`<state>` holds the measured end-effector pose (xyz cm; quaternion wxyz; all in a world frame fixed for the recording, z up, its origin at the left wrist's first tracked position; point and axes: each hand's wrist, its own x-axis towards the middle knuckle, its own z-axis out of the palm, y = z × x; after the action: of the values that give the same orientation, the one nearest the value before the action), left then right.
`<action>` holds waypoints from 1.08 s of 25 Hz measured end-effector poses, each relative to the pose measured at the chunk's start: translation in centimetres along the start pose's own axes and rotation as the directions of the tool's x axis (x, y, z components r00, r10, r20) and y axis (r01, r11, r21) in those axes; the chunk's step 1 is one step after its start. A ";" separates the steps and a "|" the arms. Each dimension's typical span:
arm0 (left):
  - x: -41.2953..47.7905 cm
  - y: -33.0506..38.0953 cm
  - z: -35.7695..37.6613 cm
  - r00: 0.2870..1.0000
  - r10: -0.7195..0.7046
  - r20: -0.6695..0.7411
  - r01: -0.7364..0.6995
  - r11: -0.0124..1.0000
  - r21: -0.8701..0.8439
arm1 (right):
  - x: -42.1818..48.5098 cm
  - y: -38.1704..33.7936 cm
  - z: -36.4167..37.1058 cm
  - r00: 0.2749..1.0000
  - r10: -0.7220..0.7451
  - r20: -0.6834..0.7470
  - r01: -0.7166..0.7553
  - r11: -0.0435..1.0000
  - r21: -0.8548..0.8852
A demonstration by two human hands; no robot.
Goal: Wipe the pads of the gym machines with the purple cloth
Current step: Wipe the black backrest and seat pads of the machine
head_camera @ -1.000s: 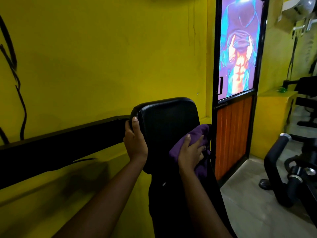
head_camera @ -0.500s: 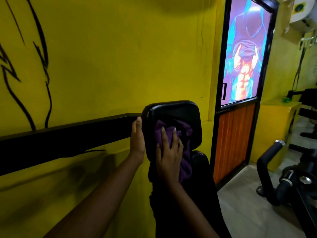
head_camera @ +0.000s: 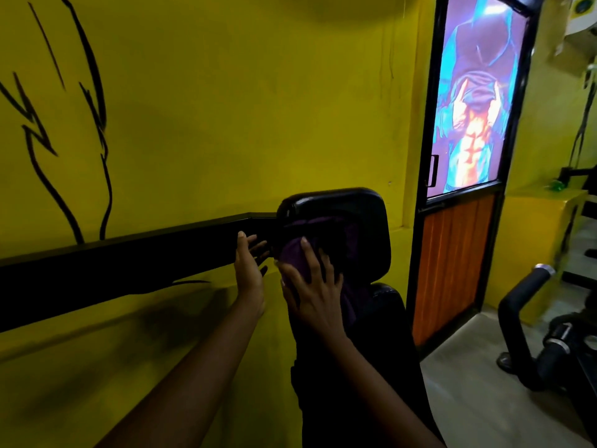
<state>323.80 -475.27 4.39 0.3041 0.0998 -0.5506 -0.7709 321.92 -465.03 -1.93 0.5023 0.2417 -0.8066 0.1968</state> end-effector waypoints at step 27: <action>1.2 -3.6 4.9 0.996 0.084 -0.035 -0.080 0.990 0.120 | 6.2 8.7 1.1 0.778 0.624 0.070 -0.595 0.696 0.403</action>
<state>319.19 -471.36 3.16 0.3400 0.1103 -0.5928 -0.7217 313.67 -459.83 2.58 0.3762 0.0515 -0.7636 0.5222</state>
